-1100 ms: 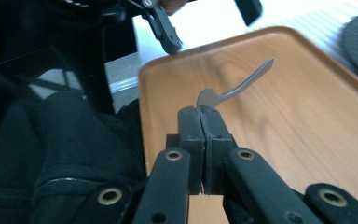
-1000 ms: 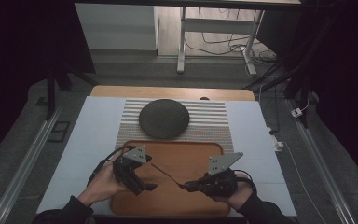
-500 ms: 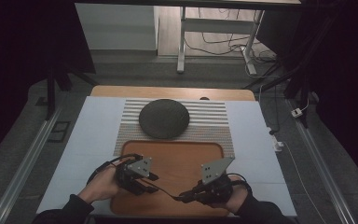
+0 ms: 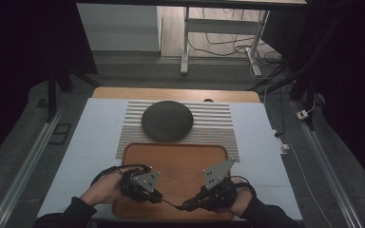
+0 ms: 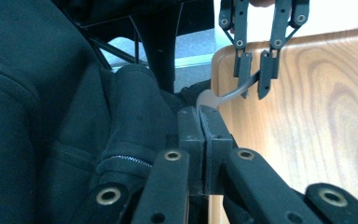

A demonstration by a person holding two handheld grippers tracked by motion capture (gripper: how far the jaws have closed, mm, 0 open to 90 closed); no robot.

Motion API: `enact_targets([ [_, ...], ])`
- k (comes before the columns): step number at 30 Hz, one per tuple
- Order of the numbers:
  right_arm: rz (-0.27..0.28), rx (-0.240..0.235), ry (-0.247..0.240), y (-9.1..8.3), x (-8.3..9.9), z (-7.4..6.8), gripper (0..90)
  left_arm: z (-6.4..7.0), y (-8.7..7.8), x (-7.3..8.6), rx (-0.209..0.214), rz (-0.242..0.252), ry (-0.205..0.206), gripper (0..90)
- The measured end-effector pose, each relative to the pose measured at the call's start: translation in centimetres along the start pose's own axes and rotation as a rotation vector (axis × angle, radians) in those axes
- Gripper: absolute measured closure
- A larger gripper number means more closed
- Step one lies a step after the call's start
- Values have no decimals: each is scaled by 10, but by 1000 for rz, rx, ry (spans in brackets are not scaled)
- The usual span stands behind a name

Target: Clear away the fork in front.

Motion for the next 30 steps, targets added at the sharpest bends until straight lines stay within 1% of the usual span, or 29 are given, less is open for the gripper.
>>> enact_targets([
  [2,3,28,7,-2,1,3,839,2,1,-1,5,-9,19,838],
  [3,15,57,23,-4,3,6,795,3,1,-1,12,-11,24,858],
  [4,15,57,23,-4,3,6,795,4,2,-1,11,-17,26,858],
  [5,15,70,32,-5,3,8,777,4,2,-2,9,-20,14,861],
  [6,17,95,42,-5,4,10,749,3,1,-2,10,-22,4,862],
  [7,17,95,42,-5,4,10,749,3,1,-1,6,-20,-13,862],
  [9,15,128,52,-4,4,12,687,2,0,-1,0,-23,-56,862],
  [10,19,169,64,-4,5,13,632,2,0,-1,-5,-19,-77,862],
  [13,16,232,79,-7,5,16,552,0,-2,-1,1,-12,-149,862],
  [14,16,232,79,-7,5,16,552,0,-3,-1,0,-8,-171,862],
  [15,23,252,90,-8,6,17,529,-1,-4,0,-7,-10,-193,862],
  [16,22,284,98,-10,6,18,503,-1,-4,1,-9,-11,-217,862],
  [17,21,319,106,-12,7,19,475,-2,-5,2,-13,-13,-231,862],
  [19,36,369,131,-16,8,20,433,-2,-7,4,-16,-6,-254,862],
  [20,35,398,137,-19,9,21,409,-1,-8,5,-22,-6,-263,862],
  [21,40,428,148,-21,10,22,389,-1,-9,5,-22,-3,-284,863],
  [23,47,478,178,-25,12,24,346,-1,-11,6,-34,2,-308,862],
  [24,49,516,192,-28,14,25,318,-1,-12,7,-34,2,-323,862],
  [25,49,542,205,-30,15,25,310,-2,-13,7,-43,1,-330,863],
  [28,63,605,235,-37,18,25,261,-2,-14,10,-58,3,-379,862],
  [29,64,618,246,-39,19,25,247,-3,-15,11,-53,0,-395,863],
  [30,70,635,256,-41,21,25,237,-3,-14,13,-58,-2,-411,862],
])
Point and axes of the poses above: each handheld gripper's, and its own axes: y roughly forward along the jaws, x roughly out of its underside, z roughly to its right, the point moved 3 cm from there along y, roughly forward along the jaws, and after that the axes turned 2 degrees about -x, right-handed, at the moved point
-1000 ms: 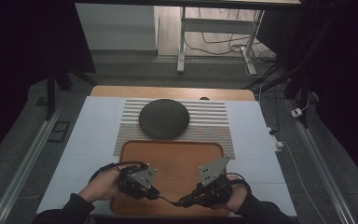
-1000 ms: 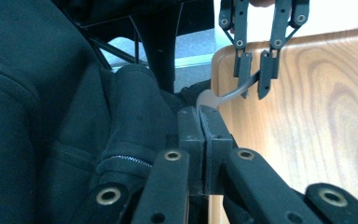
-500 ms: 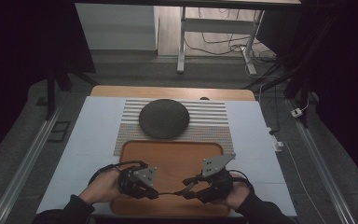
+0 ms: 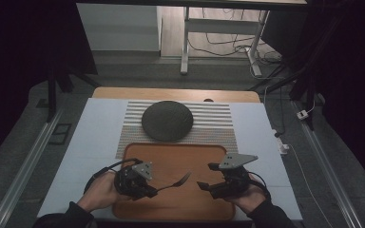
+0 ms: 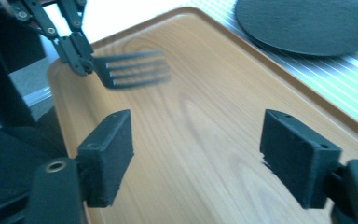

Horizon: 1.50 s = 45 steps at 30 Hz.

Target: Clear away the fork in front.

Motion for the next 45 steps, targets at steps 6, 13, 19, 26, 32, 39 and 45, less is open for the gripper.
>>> enact_targets([
  [6,-3,94,58,-12,11,7,169,-7,0,7,-29,-25,-103,862],
  [13,15,147,116,-25,24,7,95,-14,-6,16,-85,2,-240,861],
  [19,12,196,146,-34,33,7,46,-21,-11,25,-120,26,-354,861],
  [26,25,231,184,-45,41,9,3,-33,-13,36,-147,36,-508,860],
  [32,34,238,200,-51,46,8,4,-42,-7,42,-171,11,-609,860],
  [39,33,241,208,-55,48,9,4,-53,2,47,-194,-30,-691,860],
  [45,35,242,212,-56,49,10,4,-57,7,50,-231,-72,-728,857],
])
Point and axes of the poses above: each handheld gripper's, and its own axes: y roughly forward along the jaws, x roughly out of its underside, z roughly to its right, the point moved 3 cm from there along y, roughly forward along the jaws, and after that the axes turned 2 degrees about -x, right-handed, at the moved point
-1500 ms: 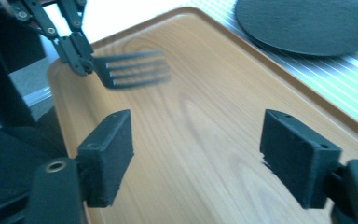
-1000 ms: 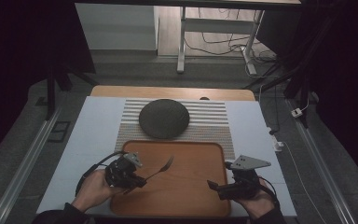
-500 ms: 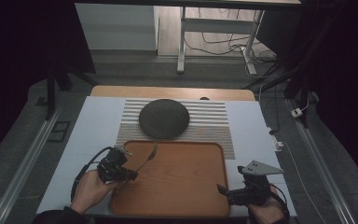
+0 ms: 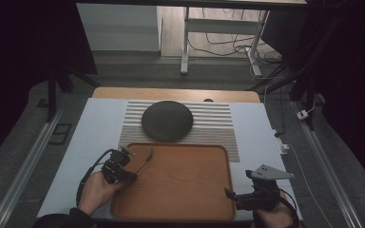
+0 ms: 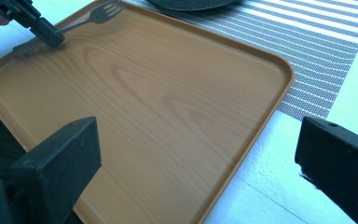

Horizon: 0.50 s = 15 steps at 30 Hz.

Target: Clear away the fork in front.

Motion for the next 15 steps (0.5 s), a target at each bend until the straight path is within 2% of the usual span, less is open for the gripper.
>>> enact_targets([
  [2,0,-4,5,0,0,1,4,0,2,1,-10,-11,-4,854],
  [5,-4,-8,10,-1,0,1,5,-1,3,3,2,-7,-13,846],
  [9,1,-14,24,-1,1,3,4,-2,1,4,9,-1,-9,786],
  [12,-2,-10,29,-2,1,4,4,-2,-6,2,12,38,4,738],
  [15,-3,-10,36,-2,1,5,4,-2,-16,-1,11,98,31,740],
])
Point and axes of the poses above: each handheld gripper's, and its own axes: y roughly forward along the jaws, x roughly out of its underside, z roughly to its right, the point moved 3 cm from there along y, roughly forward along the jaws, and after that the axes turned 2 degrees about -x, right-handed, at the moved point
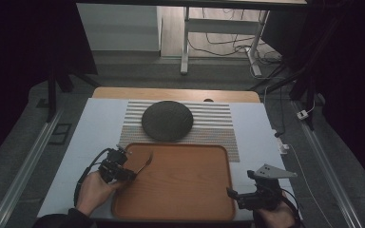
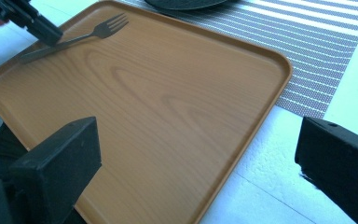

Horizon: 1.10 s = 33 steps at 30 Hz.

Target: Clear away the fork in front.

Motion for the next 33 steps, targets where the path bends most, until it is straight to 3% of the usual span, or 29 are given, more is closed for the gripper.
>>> enact_targets([
  [6,-7,25,-4,0,0,0,3,0,-11,-9,2,74,41,859],
  [12,-26,27,-19,3,0,-1,3,-2,-8,-22,29,120,64,884],
  [19,-42,35,-25,4,1,-2,3,-10,4,-39,63,135,77,885],
  [22,-45,35,-29,5,1,-2,3,-14,10,-43,56,129,82,885],
  [30,-56,27,-33,6,1,-2,3,-27,26,-43,33,107,48,885],
  [33,-65,27,-37,6,1,-2,4,-22,29,-44,34,108,64,885],
])
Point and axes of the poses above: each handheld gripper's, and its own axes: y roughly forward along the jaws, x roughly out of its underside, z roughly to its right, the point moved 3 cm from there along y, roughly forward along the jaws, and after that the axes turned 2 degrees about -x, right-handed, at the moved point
